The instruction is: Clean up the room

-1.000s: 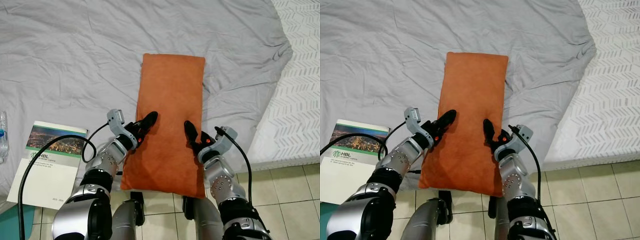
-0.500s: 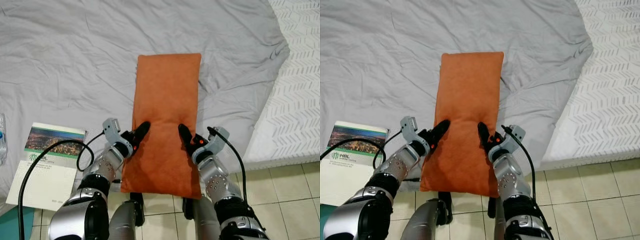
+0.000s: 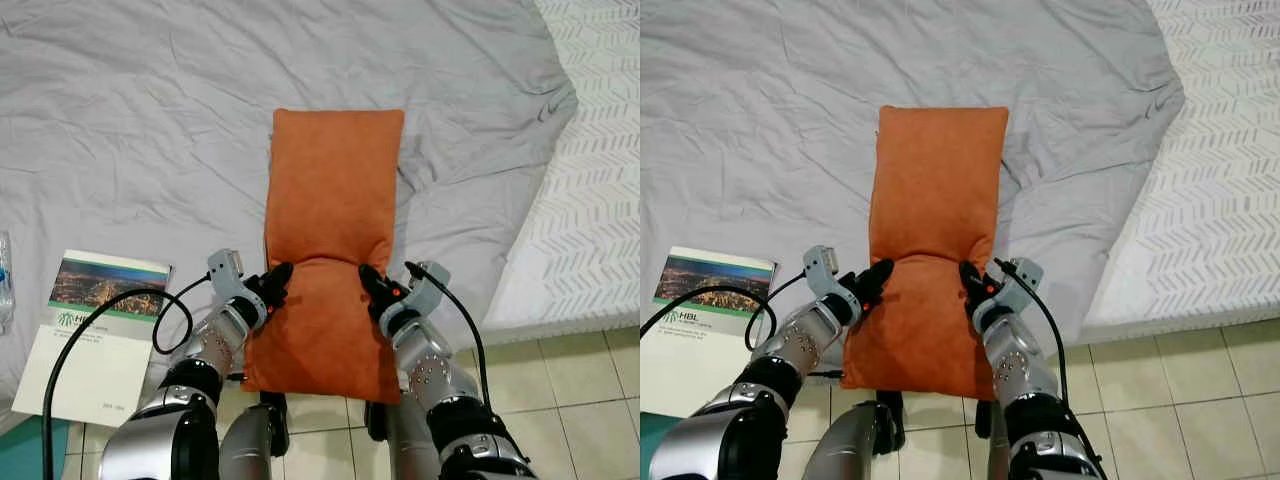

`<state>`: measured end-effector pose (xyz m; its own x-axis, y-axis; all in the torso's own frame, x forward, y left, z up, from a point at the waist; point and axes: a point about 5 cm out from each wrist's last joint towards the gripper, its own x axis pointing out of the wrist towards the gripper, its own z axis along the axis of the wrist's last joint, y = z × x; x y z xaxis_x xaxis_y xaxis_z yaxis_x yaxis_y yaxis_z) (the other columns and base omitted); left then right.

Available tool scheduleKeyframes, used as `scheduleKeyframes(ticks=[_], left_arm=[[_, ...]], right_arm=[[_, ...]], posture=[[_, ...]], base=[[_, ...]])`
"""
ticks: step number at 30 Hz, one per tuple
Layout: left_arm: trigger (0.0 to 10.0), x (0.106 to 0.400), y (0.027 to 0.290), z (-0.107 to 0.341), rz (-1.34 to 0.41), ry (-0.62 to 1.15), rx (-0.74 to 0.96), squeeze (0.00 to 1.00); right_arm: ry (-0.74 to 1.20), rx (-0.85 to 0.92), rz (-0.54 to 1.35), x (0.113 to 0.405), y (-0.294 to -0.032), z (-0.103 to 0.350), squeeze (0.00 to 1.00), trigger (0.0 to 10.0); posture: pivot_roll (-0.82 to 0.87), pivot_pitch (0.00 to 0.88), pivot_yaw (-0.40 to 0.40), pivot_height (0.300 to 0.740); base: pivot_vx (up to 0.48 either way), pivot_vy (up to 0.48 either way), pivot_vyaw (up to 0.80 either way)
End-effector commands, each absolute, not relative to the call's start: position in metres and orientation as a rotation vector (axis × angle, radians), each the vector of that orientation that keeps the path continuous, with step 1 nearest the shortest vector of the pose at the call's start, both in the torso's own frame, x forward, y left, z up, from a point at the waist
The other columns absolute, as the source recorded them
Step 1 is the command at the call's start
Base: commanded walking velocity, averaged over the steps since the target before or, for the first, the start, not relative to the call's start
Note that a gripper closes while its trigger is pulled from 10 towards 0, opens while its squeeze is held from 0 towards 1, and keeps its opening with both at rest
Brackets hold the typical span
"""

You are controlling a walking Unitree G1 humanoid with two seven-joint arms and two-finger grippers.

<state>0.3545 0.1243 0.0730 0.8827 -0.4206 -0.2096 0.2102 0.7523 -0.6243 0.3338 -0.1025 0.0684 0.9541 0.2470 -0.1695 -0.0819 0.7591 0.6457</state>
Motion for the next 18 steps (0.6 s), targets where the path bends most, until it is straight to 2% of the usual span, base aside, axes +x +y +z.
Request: scheduleKeyframes(ticks=[1, 9, 12, 13, 14, 15, 17, 18], left_arm=[[0.0, 0.331, 0.117, 0.038, -0.337, 0.510, -0.597, 0.00], [0.0, 0.325, 0.119, 0.030, -0.312, 0.489, -0.509, 0.00], [0.0, 0.327, 0.112, 0.043, -0.373, 0.400, -0.436, 0.00], [0.0, 0.327, 0.109, 0.048, -0.397, 0.360, -0.417, 0.00], [0.0, 0.326, 0.108, 0.051, -0.409, 0.336, -0.407, 0.00], [0.0, 0.326, 0.108, 0.051, -0.409, 0.336, -0.407, 0.00], [0.0, 0.329, 0.110, 0.066, -0.409, 0.246, -0.391, 0.00], [0.0, 0.330, 0.111, 0.074, -0.407, 0.209, -0.390, 0.00]], right_arm=[[0.519, 0.671, 0.116, 0.294, -0.101, 0.008, 0.00, 0.0], [0.508, 0.584, 0.099, 0.288, -0.111, 0.004, 0.00, 0.0], [0.424, 0.466, 0.138, 0.290, -0.127, 0.017, 0.00, 0.0], [0.391, 0.421, 0.150, 0.291, -0.132, 0.023, 0.00, 0.0], [0.373, 0.396, 0.157, 0.292, -0.135, 0.025, 0.00, 0.0], [0.373, 0.396, 0.157, 0.292, -0.135, 0.025, 0.00, 0.0], [0.302, 0.384, 0.132, 0.298, -0.147, 0.039, 0.00, 0.0], [0.270, 0.381, 0.123, 0.301, -0.151, 0.046, 0.00, 0.0]], posture=[[-0.05, 0.527, 0.061, 0.740], [-0.04, 0.481, 0.057, 0.740], [-0.03, 0.402, 0.058, 0.740], [-0.02, 0.352, 0.054, 0.740], [-0.02, 0.352, 0.054, 0.740], [-0.02, 0.352, 0.054, 0.740], [-0.01, 0.233, 0.055, 0.740], [-0.01, 0.233, 0.055, 0.740]], base=[[0.000, 0.000, 0.00], [0.000, 0.000, 0.00], [0.000, 0.000, 0.00], [0.000, 0.000, 0.00], [0.000, 0.000, 0.00], [0.000, 0.000, 0.00], [0.000, 0.000, 0.00], [0.000, 0.000, 0.00]])
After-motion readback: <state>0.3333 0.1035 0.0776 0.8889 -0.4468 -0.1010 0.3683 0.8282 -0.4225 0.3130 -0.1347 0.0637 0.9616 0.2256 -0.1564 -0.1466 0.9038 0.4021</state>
